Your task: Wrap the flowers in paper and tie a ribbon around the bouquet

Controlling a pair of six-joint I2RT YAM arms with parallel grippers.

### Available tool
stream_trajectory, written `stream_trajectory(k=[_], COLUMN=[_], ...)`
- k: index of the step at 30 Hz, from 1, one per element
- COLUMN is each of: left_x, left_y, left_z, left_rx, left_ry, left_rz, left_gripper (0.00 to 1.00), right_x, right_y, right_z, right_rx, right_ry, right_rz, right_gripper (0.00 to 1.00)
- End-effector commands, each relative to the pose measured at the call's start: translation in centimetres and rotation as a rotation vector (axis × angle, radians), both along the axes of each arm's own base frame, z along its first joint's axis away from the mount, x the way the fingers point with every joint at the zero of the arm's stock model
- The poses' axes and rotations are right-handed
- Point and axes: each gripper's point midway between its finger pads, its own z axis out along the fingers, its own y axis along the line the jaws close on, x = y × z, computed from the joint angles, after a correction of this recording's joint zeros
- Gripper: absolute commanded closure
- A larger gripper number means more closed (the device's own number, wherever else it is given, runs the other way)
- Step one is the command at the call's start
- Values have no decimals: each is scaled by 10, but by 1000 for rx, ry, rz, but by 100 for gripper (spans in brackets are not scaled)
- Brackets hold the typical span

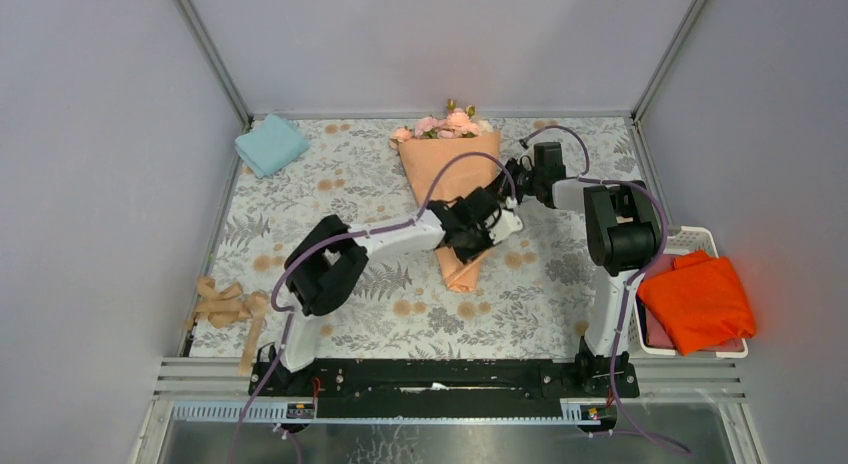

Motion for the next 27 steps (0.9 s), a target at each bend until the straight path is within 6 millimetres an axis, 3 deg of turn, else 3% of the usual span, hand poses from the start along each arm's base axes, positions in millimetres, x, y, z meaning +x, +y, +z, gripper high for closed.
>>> stream_trajectory(k=[1,5,8,10,13,14,17,19,22,24,27], left_x=[-15,-47,-59,-62,-58,-54,-57,-82,-148,-178,-184], left_y=[-32,-24,-15,-8,2,4,10,5,-14,-22,-16], left_z=[-5,-34,-47,-56,-67,-69,-76,-64,-15,18,43], left_rx=[-2,70,97,120,132,124,116,90,-21,-60,-21], left_ry=[-203,-220,-195,-189,-164,-145,-70,5,177,295,345], left_rz=[-160,-272,-296,-299,-275,-257,-261,-354,-570,-647,-658], left_gripper=[74,73,72,72,77,78,80,78,74,69,66], right_x=[11,10,10,9,8,7,2,0,0,2,3], right_y=[2,0,0,-2,-13,-18,-29,-26,-23,-22,-20], right_z=[16,17,17,17,26,32,46,48,31,17,3], right_rx=[15,6,-4,-23,-111,-149,-223,-209,-194,-186,-178], right_ry=[-65,-71,-73,-73,-97,-112,-154,-162,-120,-90,-63], right_rz=[12,14,17,20,16,16,14,32,50,46,46], right_gripper=[100,100,100,99,81,79,88,94,100,100,100])
